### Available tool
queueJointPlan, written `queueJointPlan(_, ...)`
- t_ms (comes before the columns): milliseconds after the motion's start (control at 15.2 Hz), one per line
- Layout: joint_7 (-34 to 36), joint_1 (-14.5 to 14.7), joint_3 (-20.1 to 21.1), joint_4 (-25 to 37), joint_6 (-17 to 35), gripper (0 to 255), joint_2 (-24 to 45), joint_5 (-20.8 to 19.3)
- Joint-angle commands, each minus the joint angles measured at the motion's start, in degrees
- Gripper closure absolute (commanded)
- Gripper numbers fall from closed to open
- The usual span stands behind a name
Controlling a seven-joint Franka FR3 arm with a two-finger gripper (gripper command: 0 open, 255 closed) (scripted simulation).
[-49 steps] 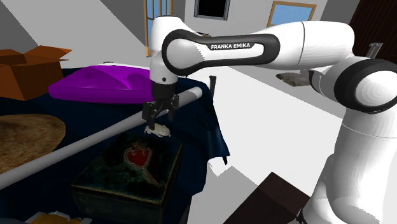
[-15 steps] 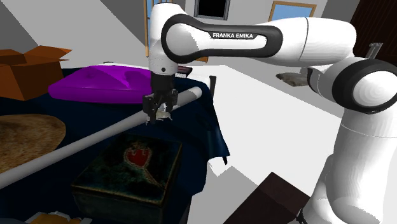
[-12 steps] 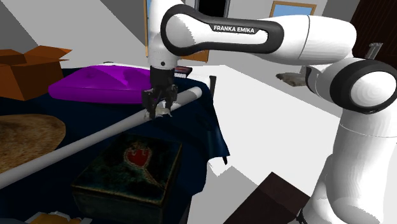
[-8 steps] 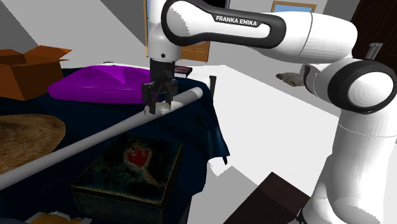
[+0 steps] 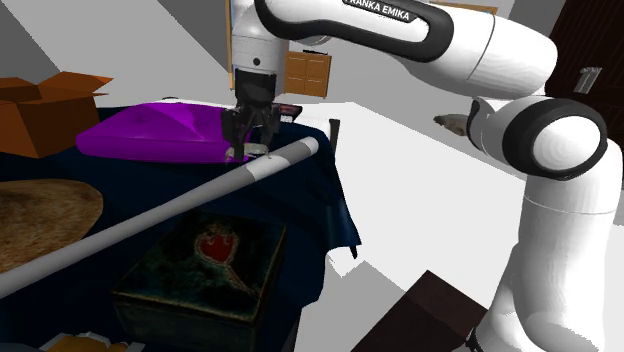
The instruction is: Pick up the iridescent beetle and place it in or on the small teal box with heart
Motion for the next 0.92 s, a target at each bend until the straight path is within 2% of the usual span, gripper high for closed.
queueJointPlan(0,0.18,0.46,0.05,3.47,-2.31,255,1.22,-0.46)
queueJointPlan(330,0.67,1.96,0.14,12.34,-7.85,255,4.66,-1.8)
queueJointPlan(594,5.06,3.97,1.64,5.76,-5.61,255,0.1,-0.73)
queueJointPlan(858,9.73,6.57,3.29,1.86,-4.4,255,-2.77,-0.18)
